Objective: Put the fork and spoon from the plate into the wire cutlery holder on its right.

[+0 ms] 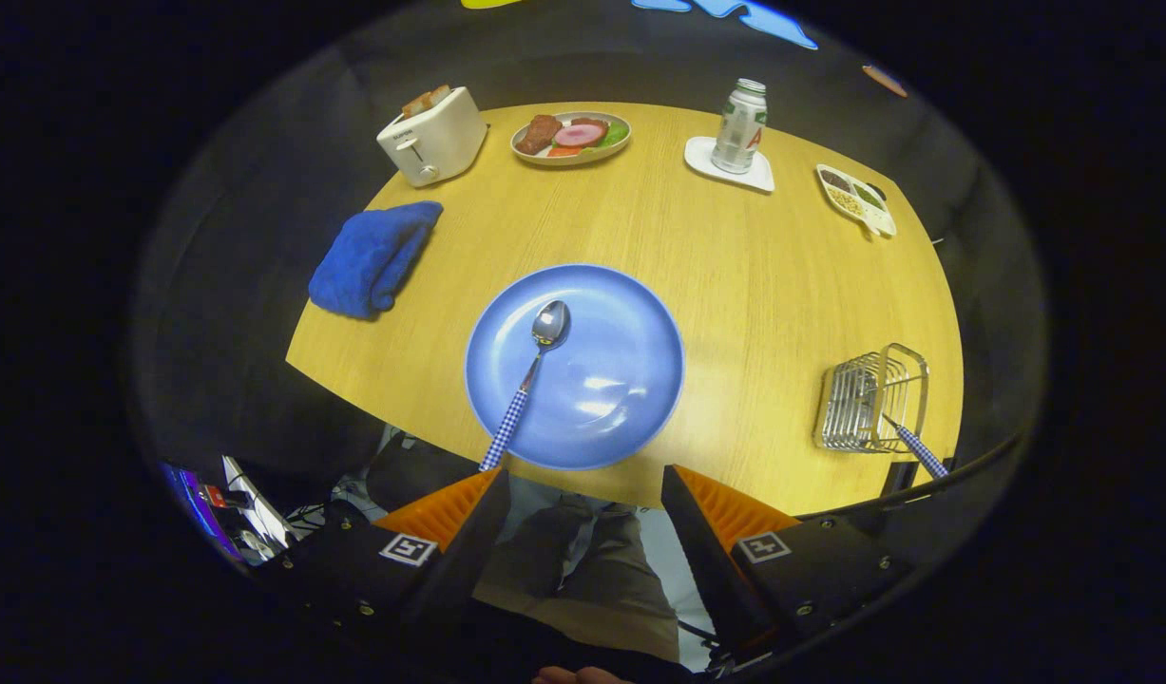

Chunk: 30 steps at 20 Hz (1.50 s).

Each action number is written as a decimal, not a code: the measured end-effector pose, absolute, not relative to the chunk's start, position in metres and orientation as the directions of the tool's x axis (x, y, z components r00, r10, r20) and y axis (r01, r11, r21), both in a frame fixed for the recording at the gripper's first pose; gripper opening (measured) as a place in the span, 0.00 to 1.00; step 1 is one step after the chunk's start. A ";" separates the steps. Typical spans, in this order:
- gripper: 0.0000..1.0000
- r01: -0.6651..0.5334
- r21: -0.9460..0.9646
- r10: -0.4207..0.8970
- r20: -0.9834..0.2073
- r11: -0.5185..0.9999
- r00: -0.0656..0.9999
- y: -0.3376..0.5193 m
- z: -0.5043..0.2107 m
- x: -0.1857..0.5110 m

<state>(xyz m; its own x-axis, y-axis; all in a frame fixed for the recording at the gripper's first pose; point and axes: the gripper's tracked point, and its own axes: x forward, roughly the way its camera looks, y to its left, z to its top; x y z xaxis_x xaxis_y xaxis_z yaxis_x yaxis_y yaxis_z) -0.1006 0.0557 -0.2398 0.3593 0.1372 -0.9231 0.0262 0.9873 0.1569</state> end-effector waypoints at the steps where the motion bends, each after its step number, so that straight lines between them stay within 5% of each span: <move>1: 0.99 0.028 0.160 0.139 -0.923 0.987 0.360 0.064 -0.246 -0.095; 16: 0.98 0.210 0.164 0.087 -0.939 0.964 0.334 0.110 -0.310 -0.061; 17: 0.85 0.220 0.164 0.089 -0.944 0.962 0.318 0.111 -0.315 -0.060; 20: 0.79 0.221 0.158 0.094 -0.958 0.962 0.272 0.114 -0.329 -0.060; 21: 0.70 0.216 0.156 0.098 -0.961 0.964 0.259 0.115 -0.331 -0.058; 25: 0.69 0.186 0.164 0.120 -0.967 0.969 0.223 0.120 -0.331 -0.057; 27: 0.26 0.180 0.169 0.133 -0.971 0.969 0.197 0.116 -0.336 -0.056; 30: 0.32 0.173 0.190 0.160 -0.972 0.966 0.171 0.113 -0.334 -0.060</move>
